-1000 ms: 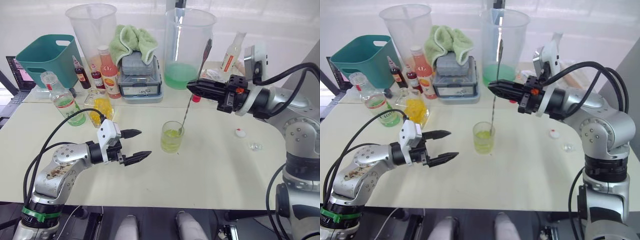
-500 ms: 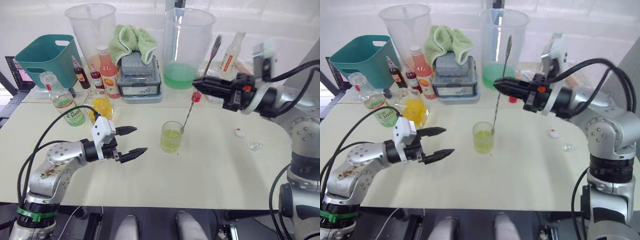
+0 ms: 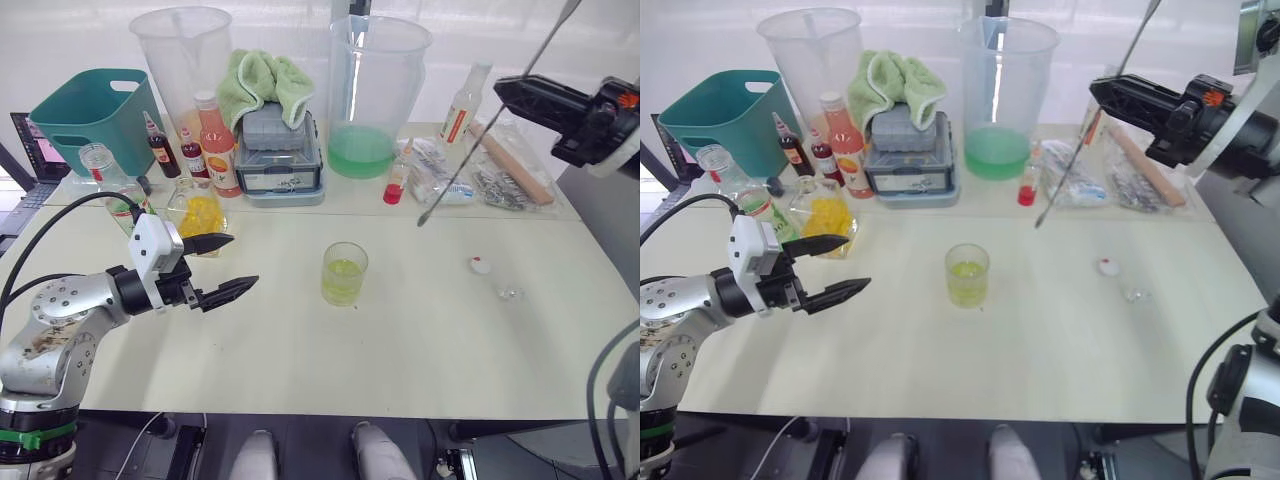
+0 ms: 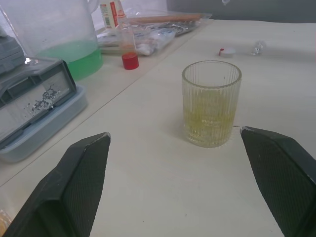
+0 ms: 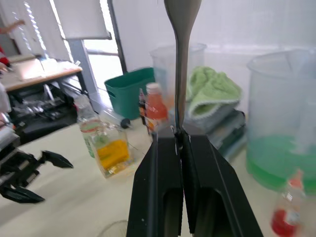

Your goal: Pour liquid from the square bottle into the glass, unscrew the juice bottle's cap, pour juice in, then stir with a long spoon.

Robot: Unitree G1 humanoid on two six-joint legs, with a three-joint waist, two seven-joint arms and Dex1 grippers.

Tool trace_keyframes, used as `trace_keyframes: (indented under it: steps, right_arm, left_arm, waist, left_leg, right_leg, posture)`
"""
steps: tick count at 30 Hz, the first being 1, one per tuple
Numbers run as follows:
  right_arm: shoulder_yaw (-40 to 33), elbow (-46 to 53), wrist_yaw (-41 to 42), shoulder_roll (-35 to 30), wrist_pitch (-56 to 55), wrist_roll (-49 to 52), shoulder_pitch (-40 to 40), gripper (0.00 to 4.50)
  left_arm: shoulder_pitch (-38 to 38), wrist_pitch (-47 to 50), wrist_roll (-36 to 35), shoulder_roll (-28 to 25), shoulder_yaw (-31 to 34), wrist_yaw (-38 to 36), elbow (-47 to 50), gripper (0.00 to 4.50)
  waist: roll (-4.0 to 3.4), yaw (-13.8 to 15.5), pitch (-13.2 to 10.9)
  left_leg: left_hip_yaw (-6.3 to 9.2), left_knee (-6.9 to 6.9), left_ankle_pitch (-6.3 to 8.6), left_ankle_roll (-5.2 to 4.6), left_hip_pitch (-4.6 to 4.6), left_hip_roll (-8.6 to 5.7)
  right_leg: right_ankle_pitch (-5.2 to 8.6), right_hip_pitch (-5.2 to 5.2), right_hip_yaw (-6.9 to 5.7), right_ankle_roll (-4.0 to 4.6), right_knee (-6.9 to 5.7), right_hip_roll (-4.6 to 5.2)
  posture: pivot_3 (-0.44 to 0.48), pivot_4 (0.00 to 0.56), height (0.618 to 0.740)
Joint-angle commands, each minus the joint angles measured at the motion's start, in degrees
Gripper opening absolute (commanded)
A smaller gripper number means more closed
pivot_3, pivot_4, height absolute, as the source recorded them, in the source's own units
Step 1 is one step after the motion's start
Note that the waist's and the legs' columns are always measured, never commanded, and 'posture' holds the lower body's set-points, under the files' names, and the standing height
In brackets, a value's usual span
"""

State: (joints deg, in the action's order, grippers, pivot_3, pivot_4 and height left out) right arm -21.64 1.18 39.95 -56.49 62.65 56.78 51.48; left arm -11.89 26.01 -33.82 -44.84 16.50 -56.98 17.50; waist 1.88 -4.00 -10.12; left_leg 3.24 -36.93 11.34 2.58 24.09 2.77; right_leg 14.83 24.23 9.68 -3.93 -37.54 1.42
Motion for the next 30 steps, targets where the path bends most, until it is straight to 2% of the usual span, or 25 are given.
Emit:
trace_keyframes:
  steps: [1, 5, 10, 15, 22, 30]
  right_arm:
    - [-1.08, 1.1, -1.51, -5.09, 6.49, 0.03, -1.45, 0.0]
    - [4.66, -1.56, 1.72, -10.75, 16.27, 0.56, -1.69, 0.0]
    - [19.09, -2.18, 5.56, -15.1, 19.87, -6.19, -0.71, 0.0]
    - [29.63, -10.54, 5.38, -8.84, 24.23, -12.54, 5.43, 0.0]
    - [34.3, -24.85, 2.15, 4.72, 24.49, -21.02, 10.39, 0.0]
    - [37.34, -37.5, 3.13, 10.72, 15.46, -30.8, 11.02, 0.0]
  left_arm:
    - [-0.85, -1.76, -1.09, -0.9, 2.03, -0.96, -0.4, 4.46]
    - [-1.57, -2.7, -0.63, -0.23, 1.04, -0.83, -0.9, 4.46]
    - [0.32, -3.22, -1.04, 1.0, 1.12, 0.36, 1.18, 4.46]
    - [4.06, -2.86, -1.91, 1.6, 2.77, 1.49, 4.36, 4.46]
    - [9.1, -1.73, -3.5, 1.32, 5.49, 3.94, 9.34, 4.46]
    - [14.14, 2.15, -5.98, 0.6, 9.47, 8.3, 13.93, 4.46]
  waist:
    - [0.0, 0.0, 0.0]
    - [-0.02, 0.01, -0.01]
    - [-0.03, -0.26, -0.01]
    - [-0.03, -0.38, -0.02]
    - [-0.02, -0.17, -0.03]
    - [-0.02, -0.03, -0.03]
  left_leg:
    - [0.0, 0.0, 0.0, 0.0, 0.0, 0.0]
    - [-0.08, -0.01, 0.0, 0.0, -0.01, 0.0]
    - [-0.18, 0.0, 0.0, 0.0, -0.05, 0.05]
    - [-0.23, 0.0, 0.0, 0.0, -0.04, 0.06]
    - [-0.19, 0.0, 0.0, 0.0, 0.03, 0.03]
    - [-0.09, -0.01, 0.0, 0.0, 0.09, -0.02]
  right_leg:
    - [0.01, -0.01, 0.0, 0.0, 0.01, 0.0]
    - [0.08, 0.01, 0.04, -0.04, 0.03, 0.03]
    - [0.18, 0.05, 0.06, -0.13, 0.03, 0.02]
    - [0.17, 0.09, 0.1, -0.12, 0.03, 0.02]
    - [0.04, 0.1, 0.1, 0.09, 0.02, 0.02]
    - [0.05, 0.09, 0.08, 0.05, 0.05, 0.03]
  posture:
    - [0.0, 0.15, 0.728]
    - [0.0, 0.15, 0.728]
    - [0.0, 0.15, 0.728]
    - [0.0, 0.15, 0.728]
    - [0.0, 0.15, 0.728]
    - [0.0, 0.15, 0.728]
